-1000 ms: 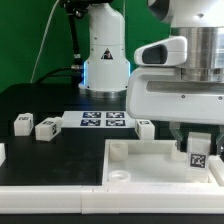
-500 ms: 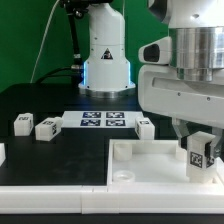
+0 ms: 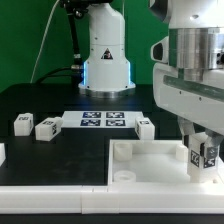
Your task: Assemble one leg
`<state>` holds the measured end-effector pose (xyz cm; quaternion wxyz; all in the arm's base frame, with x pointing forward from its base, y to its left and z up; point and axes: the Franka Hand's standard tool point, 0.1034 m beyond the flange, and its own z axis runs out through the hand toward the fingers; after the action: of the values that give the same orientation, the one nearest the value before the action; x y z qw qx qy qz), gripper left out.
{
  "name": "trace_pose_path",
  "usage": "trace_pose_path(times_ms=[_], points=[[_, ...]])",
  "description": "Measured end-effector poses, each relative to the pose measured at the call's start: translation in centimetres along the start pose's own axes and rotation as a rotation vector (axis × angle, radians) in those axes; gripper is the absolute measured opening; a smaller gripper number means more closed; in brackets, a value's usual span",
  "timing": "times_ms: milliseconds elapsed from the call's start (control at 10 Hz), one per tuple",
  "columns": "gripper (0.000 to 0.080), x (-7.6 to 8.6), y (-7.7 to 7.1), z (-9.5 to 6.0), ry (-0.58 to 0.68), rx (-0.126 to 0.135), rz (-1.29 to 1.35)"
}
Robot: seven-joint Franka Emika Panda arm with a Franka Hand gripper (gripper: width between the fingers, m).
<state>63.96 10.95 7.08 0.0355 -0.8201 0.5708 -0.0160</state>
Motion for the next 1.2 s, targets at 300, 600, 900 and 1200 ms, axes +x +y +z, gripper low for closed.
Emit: trace_pose_path(times_ms=[300, 600, 900, 1200], points=[[0.0576, -0.1, -0.1, 0.0, 0.001, 0.002, -0.166], [0.0647, -0.2, -0.2, 0.0, 0.002, 0.003, -0.425], [0.0649, -0.6, -0.2, 0.0, 0.0, 0.003, -0.697], [0.0649, -0.9, -0.4, -0.1, -0.002, 0.009, -1.03]])
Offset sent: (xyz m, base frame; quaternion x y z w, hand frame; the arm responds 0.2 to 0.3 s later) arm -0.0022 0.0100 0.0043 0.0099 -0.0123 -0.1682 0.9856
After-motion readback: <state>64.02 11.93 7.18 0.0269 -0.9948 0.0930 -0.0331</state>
